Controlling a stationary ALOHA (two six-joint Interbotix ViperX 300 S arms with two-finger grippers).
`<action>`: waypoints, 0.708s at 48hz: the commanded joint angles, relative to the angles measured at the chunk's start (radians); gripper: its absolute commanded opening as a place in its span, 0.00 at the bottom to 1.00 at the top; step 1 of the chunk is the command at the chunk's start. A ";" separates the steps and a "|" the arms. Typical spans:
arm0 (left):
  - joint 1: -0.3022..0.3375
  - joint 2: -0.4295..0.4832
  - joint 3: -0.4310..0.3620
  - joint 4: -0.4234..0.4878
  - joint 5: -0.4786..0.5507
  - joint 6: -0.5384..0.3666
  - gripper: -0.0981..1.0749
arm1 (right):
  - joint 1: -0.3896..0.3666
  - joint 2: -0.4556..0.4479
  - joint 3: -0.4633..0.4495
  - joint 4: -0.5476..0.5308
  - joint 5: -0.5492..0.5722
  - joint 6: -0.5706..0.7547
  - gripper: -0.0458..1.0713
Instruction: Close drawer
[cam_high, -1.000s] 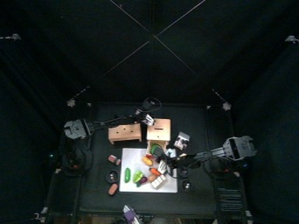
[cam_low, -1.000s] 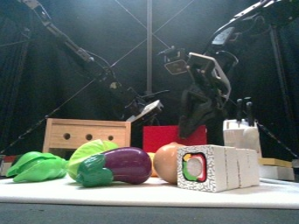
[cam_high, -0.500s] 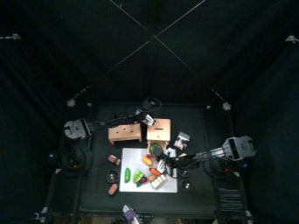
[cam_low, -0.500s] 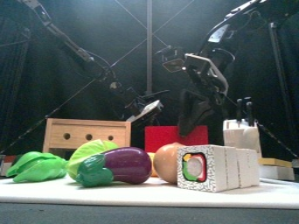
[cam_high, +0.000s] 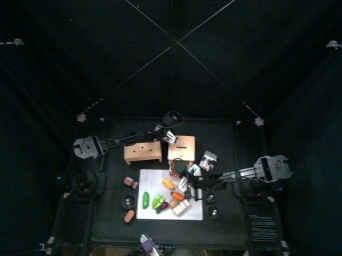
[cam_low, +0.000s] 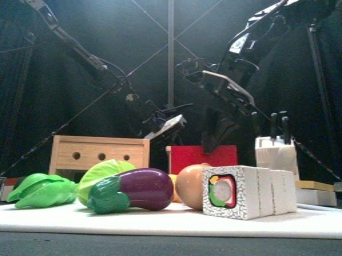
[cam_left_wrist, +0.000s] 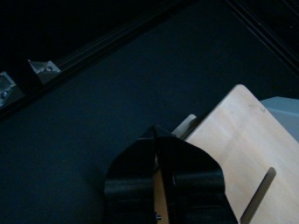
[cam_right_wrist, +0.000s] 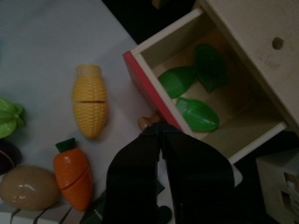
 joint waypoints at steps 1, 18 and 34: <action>0.000 -0.020 -0.017 0.002 0.002 0.003 0.39 | -0.018 -0.009 -0.031 -0.014 0.000 0.000 0.31; -0.002 -0.021 -0.017 0.002 0.002 0.003 0.39 | -0.071 0.009 -0.034 -0.048 0.009 0.002 0.32; -0.002 -0.021 -0.017 0.002 0.000 0.003 0.39 | -0.110 0.014 -0.048 -0.071 0.041 0.009 0.32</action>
